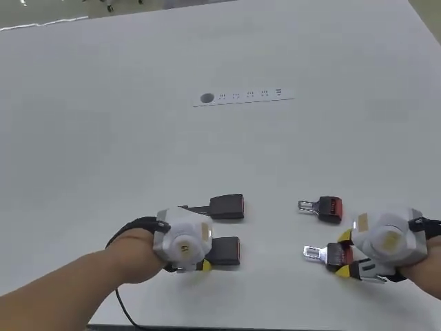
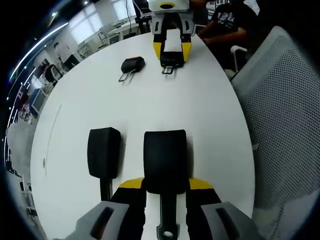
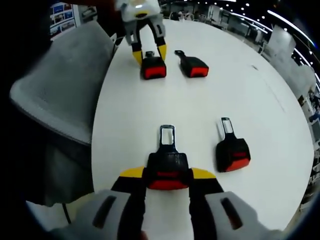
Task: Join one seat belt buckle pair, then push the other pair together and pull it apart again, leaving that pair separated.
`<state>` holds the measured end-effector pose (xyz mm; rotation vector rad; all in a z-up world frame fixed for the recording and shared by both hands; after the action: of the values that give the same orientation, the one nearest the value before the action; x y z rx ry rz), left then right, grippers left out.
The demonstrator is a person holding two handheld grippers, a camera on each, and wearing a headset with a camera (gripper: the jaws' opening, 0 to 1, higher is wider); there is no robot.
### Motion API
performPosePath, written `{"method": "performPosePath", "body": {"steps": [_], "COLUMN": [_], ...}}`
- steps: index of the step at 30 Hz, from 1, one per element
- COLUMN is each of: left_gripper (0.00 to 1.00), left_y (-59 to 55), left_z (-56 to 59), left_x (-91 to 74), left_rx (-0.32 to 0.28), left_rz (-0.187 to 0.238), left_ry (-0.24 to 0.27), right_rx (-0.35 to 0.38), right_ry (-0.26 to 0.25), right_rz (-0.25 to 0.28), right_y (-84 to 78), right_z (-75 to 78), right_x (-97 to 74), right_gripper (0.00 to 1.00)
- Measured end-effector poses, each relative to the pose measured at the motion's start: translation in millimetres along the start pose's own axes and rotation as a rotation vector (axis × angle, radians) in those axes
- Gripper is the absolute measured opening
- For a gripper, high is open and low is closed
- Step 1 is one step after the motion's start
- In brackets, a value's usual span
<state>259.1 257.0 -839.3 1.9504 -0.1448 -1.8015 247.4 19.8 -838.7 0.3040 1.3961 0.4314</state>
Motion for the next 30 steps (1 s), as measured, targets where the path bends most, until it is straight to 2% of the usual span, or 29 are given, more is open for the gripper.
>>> {"method": "performPosePath", "body": {"steps": [4, 7, 15, 24, 30], "left_gripper": [0.31, 0.31, 0.31, 0.31, 0.31], "left_y": [0.0, 0.3, 0.6, 0.1, 0.1], "left_z": [0.2, 1.2, 0.4, 1.1, 1.1], "left_x": [0.8, 1.6, 2.4, 3.5, 3.7], "left_rx": [0.007, 0.036, 0.024, 0.03, 0.024], "left_rz": [-0.017, -0.027, -0.046, -0.06, -0.071], "left_ry": [0.003, -0.003, -0.005, 0.0, 0.003], "right_rx": [-0.007, -0.02, -0.059, -0.078, -0.096], "right_ry": [0.003, 0.004, 0.018, 0.04, 0.047], "right_rz": [0.0, 0.012, 0.046, 0.067, 0.054], "right_y": [12.3, 24.4, 60.0, 95.4, 106.6], "right_z": [1.8, 2.8, -0.6, 4.1, 9.3], "right_x": [7.3, 14.5, 31.4, 50.3, 56.5], "right_gripper": [0.33, 0.33, 0.32, 0.32, 0.32]}}
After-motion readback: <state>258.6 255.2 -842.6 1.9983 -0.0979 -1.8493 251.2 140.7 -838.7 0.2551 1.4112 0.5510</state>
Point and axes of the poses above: the centre of the closed fingertips' face, and the gripper's own axes: x roughly forward along the fingers, z roughly to its right, y roughly out of its top, the point moved 2 cm from there along -x, roughly backward along the fingers, and after that the axes turned 15 degrees about -x, right-handed, at the moved point
